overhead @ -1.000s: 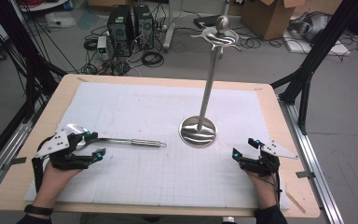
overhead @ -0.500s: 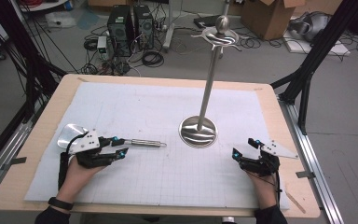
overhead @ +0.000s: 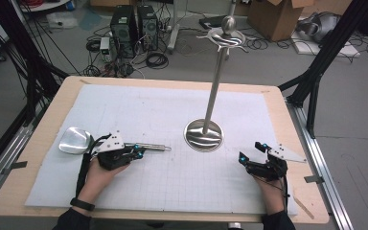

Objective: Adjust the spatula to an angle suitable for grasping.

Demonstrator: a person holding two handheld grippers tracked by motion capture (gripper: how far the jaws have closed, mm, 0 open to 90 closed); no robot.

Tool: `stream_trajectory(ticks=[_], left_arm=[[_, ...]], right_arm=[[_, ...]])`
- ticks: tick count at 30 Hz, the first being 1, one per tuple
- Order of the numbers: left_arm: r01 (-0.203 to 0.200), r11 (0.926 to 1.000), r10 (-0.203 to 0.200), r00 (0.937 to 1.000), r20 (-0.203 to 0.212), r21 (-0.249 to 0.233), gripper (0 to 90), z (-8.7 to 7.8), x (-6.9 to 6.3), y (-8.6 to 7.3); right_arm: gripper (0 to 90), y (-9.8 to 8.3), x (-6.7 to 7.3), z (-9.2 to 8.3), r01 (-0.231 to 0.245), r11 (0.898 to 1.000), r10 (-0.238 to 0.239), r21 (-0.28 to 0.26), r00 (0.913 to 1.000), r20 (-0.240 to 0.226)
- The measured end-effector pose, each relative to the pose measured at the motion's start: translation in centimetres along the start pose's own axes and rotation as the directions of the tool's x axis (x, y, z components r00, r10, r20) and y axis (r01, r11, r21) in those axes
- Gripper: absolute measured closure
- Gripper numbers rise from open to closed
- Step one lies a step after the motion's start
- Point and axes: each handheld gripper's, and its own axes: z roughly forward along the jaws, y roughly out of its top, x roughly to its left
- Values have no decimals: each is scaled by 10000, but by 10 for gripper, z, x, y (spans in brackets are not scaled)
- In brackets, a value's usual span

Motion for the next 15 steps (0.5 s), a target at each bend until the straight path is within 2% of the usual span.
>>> stream_trajectory(ticks=[3,4,8,10,13,15], left_arm=[[16,9991,-15,10000,-17,432,897,14,-3,2],[16,9991,-15,10000,-17,432,897,14,-3,2],[-98,9926,107,9999,-71,1207,898,28,-4,2],[-102,9908,121,9998,-132,1346,898,30,-4,2],[56,9852,7,9993,-365,1713,899,36,-4,0],[48,9798,101,9972,-735,2000,899,39,-5,0]], right_arm=[[176,0,0,0,-6,10000,6,9,10000,2],[176,0,0,0,-6,10000,6,9,10000,2],[177,0,0,0,-5,10000,5,11,10000,3],[177,0,0,0,11,10000,-11,6,10000,-3],[177,0,-1,0,10,10000,-10,0,10000,-1],[177,0,-1,0,7,10000,-7,0,10000,-3]])
